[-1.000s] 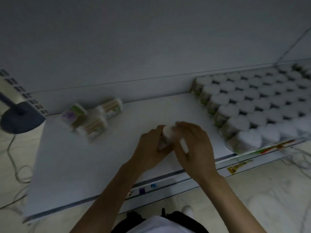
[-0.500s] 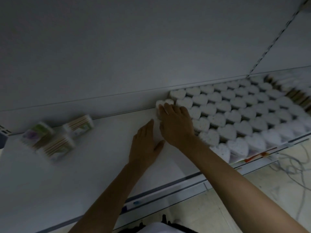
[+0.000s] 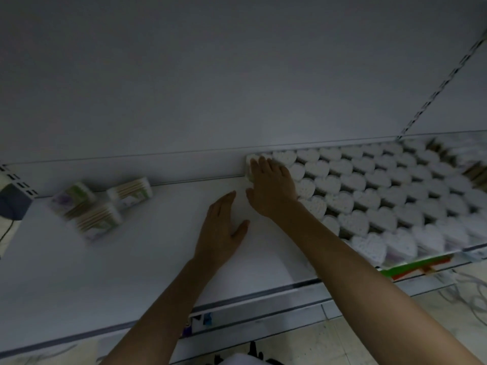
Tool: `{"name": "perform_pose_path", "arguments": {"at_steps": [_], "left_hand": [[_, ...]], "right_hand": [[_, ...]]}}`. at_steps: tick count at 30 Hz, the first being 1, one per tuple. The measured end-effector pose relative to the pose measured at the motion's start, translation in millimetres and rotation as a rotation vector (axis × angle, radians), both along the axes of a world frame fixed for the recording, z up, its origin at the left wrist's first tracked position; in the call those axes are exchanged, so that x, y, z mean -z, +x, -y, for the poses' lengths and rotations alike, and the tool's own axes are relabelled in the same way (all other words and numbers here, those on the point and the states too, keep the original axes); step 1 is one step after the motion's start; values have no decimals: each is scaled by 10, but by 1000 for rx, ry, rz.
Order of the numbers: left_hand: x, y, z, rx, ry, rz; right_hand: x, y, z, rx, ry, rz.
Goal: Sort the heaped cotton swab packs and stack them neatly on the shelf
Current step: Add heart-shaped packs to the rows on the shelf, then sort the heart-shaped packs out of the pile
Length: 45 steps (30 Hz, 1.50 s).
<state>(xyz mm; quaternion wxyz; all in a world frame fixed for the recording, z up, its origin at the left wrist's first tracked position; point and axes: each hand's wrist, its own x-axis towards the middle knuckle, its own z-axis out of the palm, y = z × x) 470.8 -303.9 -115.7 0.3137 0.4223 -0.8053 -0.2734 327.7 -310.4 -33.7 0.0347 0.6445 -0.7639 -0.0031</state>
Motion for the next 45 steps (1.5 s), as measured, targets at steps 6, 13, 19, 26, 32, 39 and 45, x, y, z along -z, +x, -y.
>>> {"name": "perform_pose_path", "arguments": {"at_steps": [6, 13, 19, 26, 32, 39, 45], "left_hand": [[-178, 394, -222, -278, 102, -359], [-121, 1673, -296, -570, -68, -364], [-108, 2333, -245, -653, -61, -418], [-232, 2269, -90, -387, 243, -426], [-260, 1747, 38, -159, 279, -252], [-125, 865, -10, -31, 210, -80], [-163, 318, -90, 56, 243, -35]], "right_hand": [[102, 547, -82, -252, -158, 259], [301, 1844, 261, -603, -246, 442], [433, 2427, 530, -725, -284, 163], [153, 2131, 129, -371, -1, 1335], [77, 1660, -433, -171, -339, 1017], [282, 1152, -874, -181, -651, 110], [265, 705, -931, -77, -627, 1]]}}
